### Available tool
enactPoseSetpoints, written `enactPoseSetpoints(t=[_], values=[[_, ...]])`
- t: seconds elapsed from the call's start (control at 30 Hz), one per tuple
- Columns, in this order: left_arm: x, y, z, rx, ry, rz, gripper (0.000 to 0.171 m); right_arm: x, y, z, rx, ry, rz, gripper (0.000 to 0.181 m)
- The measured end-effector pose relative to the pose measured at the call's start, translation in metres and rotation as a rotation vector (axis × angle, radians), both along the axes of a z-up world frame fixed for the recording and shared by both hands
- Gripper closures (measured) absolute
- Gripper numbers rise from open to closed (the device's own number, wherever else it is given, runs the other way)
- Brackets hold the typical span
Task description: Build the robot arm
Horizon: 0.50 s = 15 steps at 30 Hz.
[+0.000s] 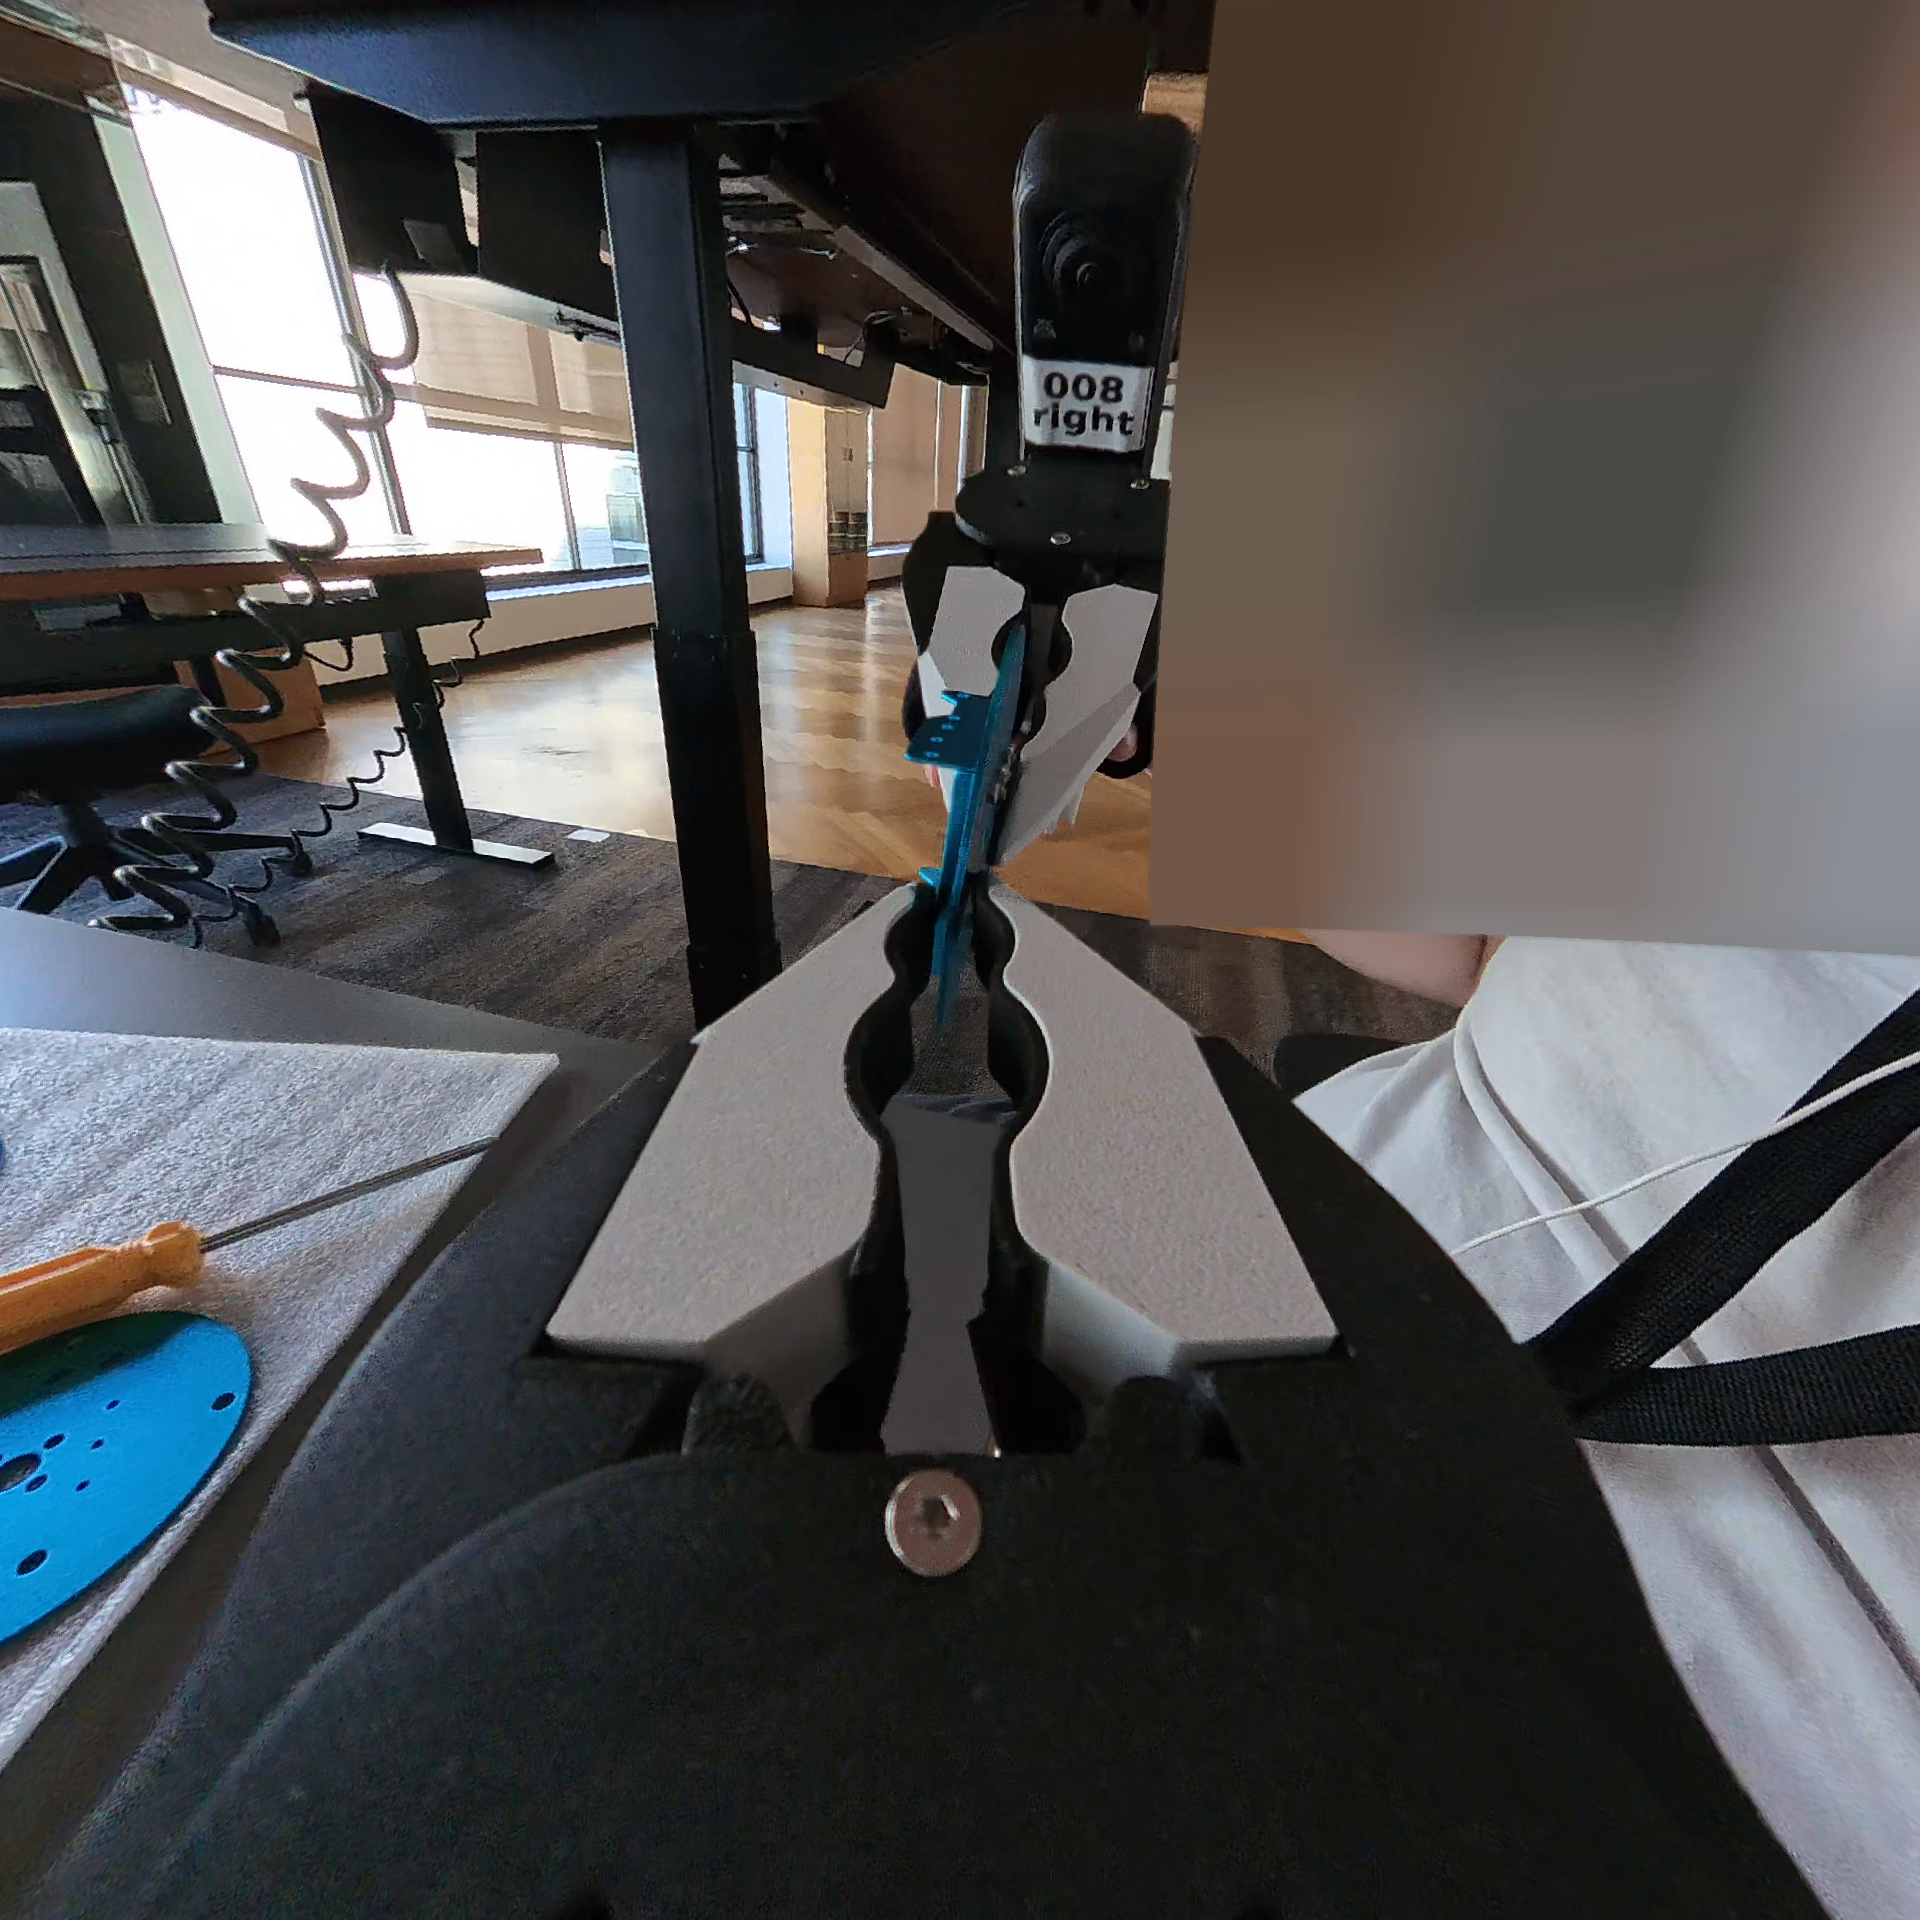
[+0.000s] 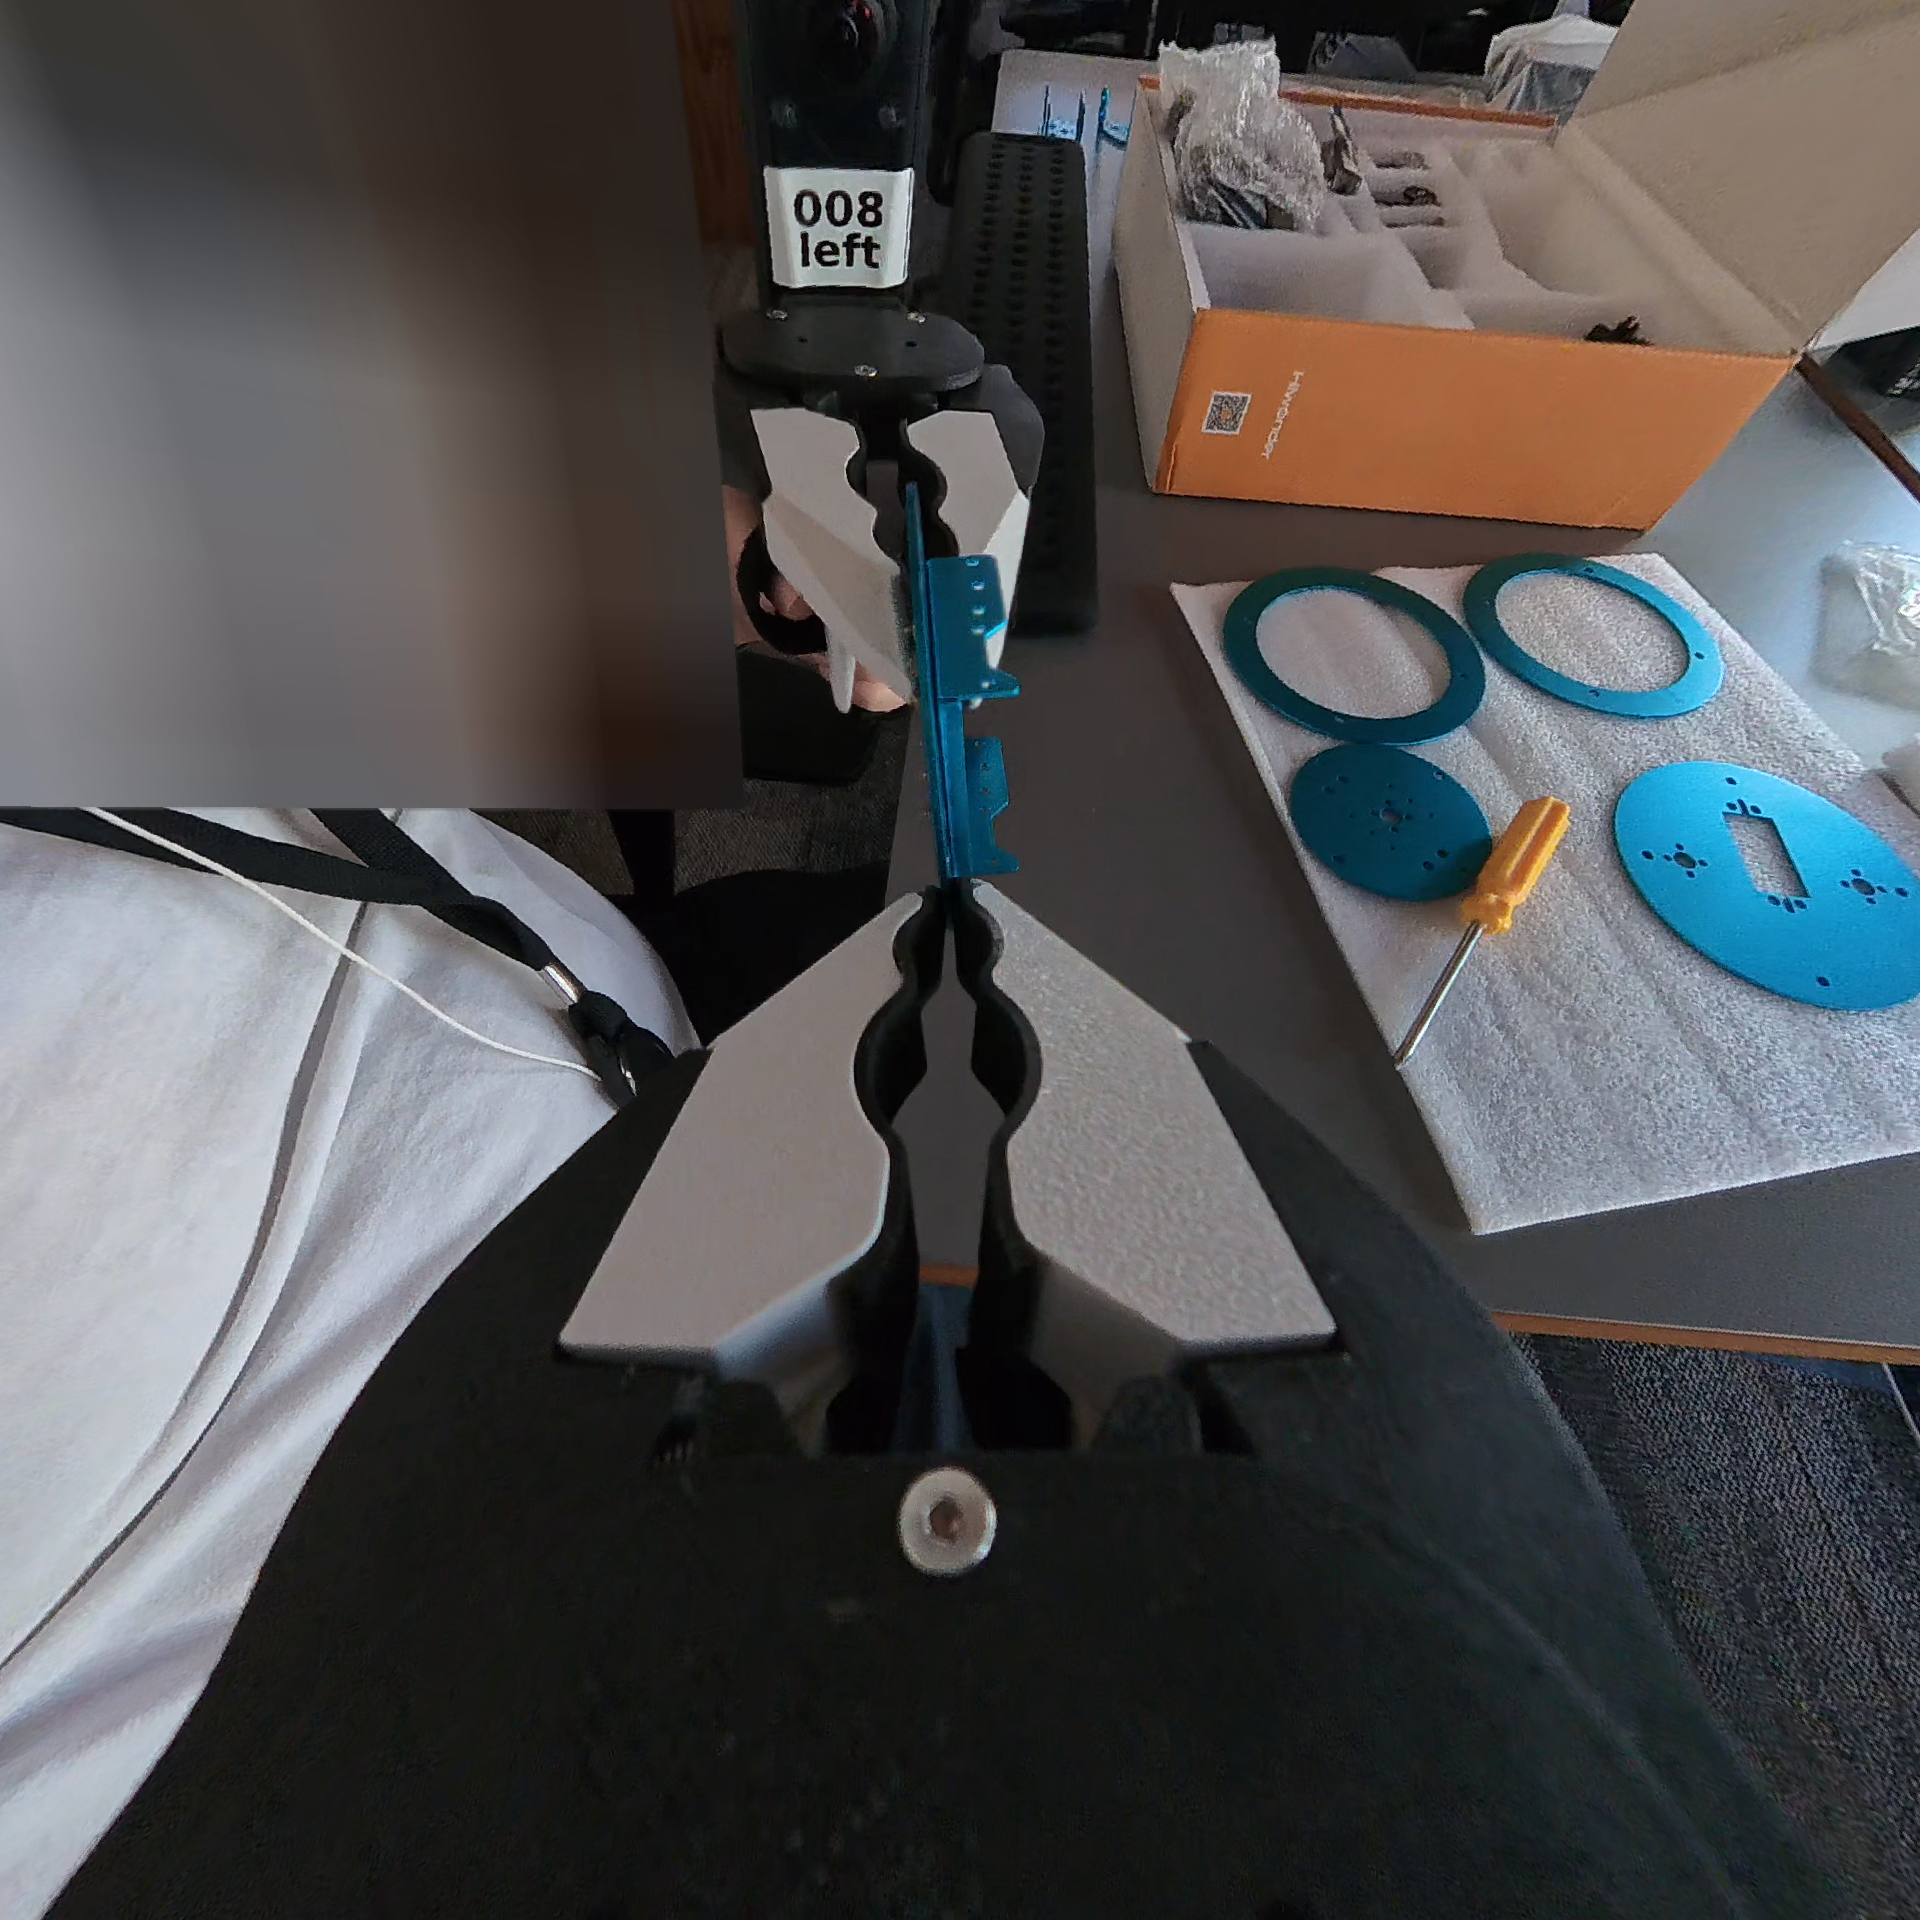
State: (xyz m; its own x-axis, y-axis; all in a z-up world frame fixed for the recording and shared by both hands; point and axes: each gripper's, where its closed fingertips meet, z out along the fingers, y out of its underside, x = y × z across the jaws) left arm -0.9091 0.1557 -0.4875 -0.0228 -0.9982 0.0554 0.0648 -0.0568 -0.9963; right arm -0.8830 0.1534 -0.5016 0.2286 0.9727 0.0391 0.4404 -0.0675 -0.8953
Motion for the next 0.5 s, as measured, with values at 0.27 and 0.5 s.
enactPoseSetpoints(t=[0.27, 0.5], values=[[0.004, -0.002, 0.007, 0.115, 0.027, 0.037, 0.168, 0.001, 0.003, 0.022, 0.055, -0.001, 0.009, 0.180], [-0.003, 0.004, 0.033, 0.142, -0.073, 0.119, 0.169, 0.001, 0.020, 0.055, 0.443, 0.057, -0.091, 0.138]])
